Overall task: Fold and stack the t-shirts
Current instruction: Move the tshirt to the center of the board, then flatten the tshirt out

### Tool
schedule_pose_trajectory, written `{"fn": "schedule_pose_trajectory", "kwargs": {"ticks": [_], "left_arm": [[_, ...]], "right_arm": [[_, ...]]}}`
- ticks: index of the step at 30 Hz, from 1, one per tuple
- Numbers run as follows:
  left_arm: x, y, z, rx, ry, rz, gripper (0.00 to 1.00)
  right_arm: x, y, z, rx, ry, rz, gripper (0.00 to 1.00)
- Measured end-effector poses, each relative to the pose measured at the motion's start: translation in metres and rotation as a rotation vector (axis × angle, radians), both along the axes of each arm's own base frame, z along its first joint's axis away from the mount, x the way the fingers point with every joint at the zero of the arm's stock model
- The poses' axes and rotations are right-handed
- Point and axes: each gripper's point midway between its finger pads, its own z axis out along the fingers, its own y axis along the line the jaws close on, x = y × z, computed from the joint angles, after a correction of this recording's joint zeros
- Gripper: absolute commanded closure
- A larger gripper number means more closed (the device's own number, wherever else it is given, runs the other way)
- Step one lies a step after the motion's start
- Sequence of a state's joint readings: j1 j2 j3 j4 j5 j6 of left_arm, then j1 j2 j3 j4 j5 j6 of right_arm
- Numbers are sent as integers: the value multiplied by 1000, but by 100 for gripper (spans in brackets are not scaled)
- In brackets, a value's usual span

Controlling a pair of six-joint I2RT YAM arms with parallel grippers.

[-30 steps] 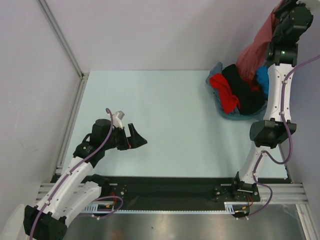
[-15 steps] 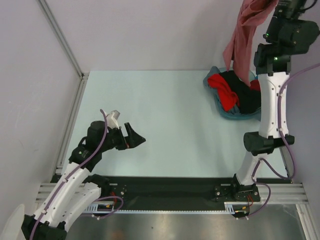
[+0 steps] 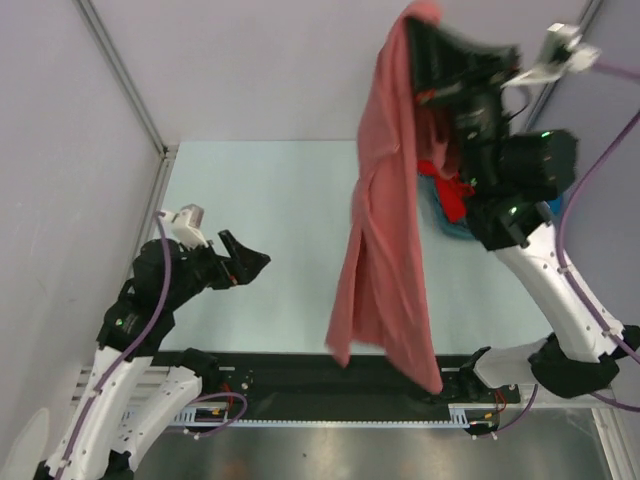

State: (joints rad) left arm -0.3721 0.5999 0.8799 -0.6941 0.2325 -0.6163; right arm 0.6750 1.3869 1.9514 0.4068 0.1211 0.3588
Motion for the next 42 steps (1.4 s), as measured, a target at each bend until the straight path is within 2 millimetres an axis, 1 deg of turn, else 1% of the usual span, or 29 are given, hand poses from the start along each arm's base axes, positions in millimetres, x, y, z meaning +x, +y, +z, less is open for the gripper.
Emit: {"fn": "schedule_pose_trajectory", "kwargs": {"ticks": [2,4,7,8,10,12,13,15,18,20,22,25,26,28,29,30,32,35,37,39,41,42], "left_arm": [[-4,11,25,9,-68,41,0],[-11,23,47,11,-139,83,0],[-24,36,72,2,-228,118,0],[-26,39,75,4,-243,127,0],[-27,40,76,7,-245,129,0],[-24,37,69,23,-215,118,0],[-21,35,64,30,-196,107,0],[-16,28,49,41,-150,79,2],[-7,11,15,51,-58,10,9],[-1,-3,-15,50,23,-49,10],[2,-16,-50,47,118,-100,11],[-4,-36,-97,71,261,-172,14],[-10,-44,-110,95,303,-202,15],[-25,-63,-130,146,355,-276,18],[-35,-73,-137,175,371,-314,22],[-44,-82,-144,207,377,-345,24],[-64,-97,-157,270,384,-399,28],[-93,-108,-180,367,392,-442,31],[-113,-109,-196,439,408,-456,32],[-130,-107,-211,511,423,-461,32],[-139,-104,-224,564,442,-451,32],[-142,-102,-231,592,454,-438,34]], "right_arm": [[14,25,-56,-77,127,37,100],[33,50,-133,-171,294,64,100],[56,72,-255,-296,559,87,100],[60,76,-287,-332,632,89,100],[64,82,-353,-413,778,95,100],[62,80,-401,-485,899,87,100],[60,77,-418,-514,947,83,100],[58,67,-438,-551,1012,76,99],[59,45,-446,-565,1064,53,98],[57,31,-451,-571,1097,39,98],[57,19,-460,-577,1135,29,98],[51,2,-492,-603,1228,11,99],[46,-6,-509,-618,1275,1,99],[37,-25,-539,-636,1368,-30,99],[32,-36,-549,-633,1405,-47,99],[28,-47,-555,-622,1432,-65,99],[26,-63,-554,-588,1453,-90,97],[32,-79,-541,-536,1433,-119,96],[39,-88,-536,-522,1435,-140,95],[46,-95,-537,-518,1454,-160,95],[50,-101,-544,-522,1485,-177,95],[50,-104,-549,-526,1503,-187,95]]}}
